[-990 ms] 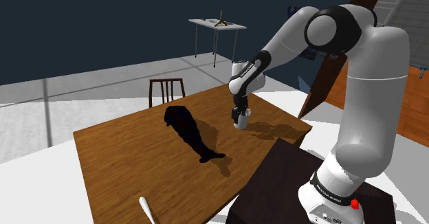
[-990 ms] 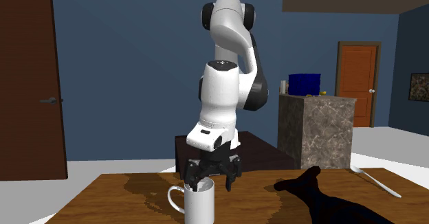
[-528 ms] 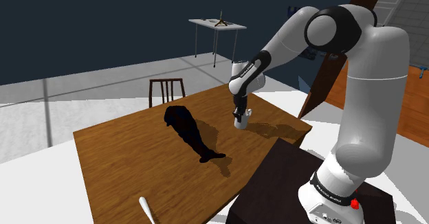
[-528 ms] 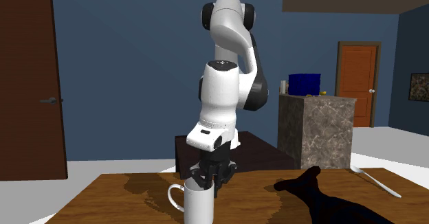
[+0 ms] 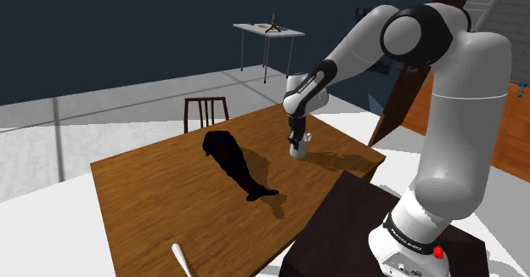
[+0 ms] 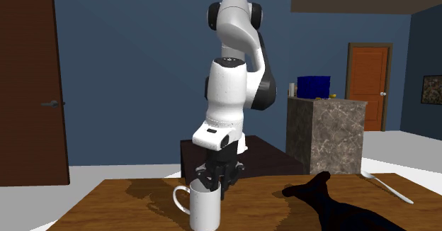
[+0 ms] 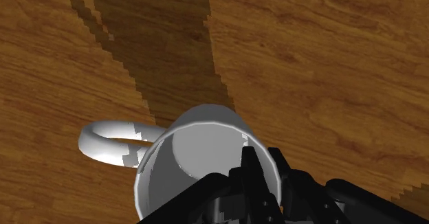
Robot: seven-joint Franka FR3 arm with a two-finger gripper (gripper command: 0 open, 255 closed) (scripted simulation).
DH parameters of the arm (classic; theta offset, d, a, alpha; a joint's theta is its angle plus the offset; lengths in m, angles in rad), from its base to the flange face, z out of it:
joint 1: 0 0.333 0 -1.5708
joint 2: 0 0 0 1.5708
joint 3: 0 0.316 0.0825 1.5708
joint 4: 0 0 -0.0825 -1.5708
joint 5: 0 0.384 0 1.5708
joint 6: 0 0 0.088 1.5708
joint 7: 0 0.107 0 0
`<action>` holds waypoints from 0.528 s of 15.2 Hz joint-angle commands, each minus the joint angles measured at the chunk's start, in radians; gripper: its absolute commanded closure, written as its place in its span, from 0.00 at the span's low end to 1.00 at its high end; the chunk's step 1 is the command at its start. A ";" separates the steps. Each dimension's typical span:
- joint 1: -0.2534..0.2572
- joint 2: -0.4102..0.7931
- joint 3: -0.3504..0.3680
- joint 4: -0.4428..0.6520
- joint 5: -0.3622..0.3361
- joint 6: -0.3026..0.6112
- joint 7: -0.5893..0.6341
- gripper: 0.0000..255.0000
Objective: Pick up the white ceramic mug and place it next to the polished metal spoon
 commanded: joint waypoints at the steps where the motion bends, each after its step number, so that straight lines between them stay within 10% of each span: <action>1: 0.001 -0.020 -0.002 0.003 -0.004 -0.023 0.000 1.00; 8: 0.007 -0.097 -0.009 0.010 -0.017 -0.106 0.004 1.00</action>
